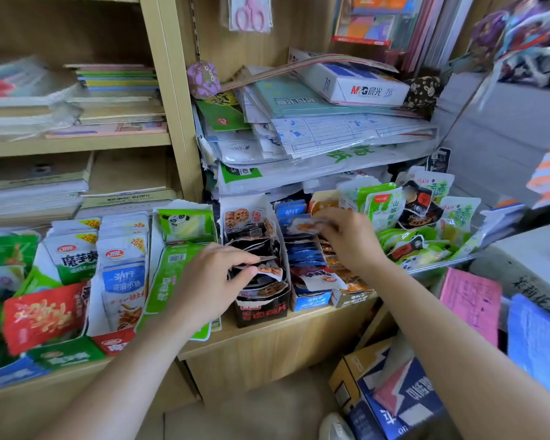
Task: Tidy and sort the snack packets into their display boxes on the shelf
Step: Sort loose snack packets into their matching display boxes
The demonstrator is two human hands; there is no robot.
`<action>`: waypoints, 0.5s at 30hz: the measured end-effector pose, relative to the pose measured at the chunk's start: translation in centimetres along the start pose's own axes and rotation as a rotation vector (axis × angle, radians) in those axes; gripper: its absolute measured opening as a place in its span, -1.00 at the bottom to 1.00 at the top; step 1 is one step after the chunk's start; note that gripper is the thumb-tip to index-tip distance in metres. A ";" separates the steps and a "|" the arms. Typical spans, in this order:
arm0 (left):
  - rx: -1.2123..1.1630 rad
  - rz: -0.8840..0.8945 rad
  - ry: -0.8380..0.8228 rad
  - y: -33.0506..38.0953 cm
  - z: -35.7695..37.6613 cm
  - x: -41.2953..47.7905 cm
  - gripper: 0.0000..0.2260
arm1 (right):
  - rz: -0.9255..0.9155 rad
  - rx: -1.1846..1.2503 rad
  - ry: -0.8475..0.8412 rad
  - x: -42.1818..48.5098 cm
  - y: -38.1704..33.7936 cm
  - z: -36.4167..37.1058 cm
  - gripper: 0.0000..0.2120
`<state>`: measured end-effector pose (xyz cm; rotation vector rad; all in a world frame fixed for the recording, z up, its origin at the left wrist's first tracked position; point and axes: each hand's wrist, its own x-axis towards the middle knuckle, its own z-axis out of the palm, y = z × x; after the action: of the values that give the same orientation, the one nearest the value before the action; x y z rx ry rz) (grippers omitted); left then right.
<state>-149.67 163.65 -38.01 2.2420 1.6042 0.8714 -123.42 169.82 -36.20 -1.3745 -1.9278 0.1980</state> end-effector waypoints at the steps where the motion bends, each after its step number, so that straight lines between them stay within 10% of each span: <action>1: -0.002 -0.002 0.002 -0.1 0.0 0.0 -0.79 | -0.028 -0.054 -0.062 0.0 0.2 0.7 -0.84; 15: 0.090 0.168 0.138 1.3 0.8 0.7 -0.73 | -0.144 -0.079 -0.192 -2.3 0.0 -1.0 -0.71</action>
<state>-148.02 163.91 -37.71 2.4567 1.5575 1.0374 -122.44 167.56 -36.61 -1.2999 -2.2059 0.1919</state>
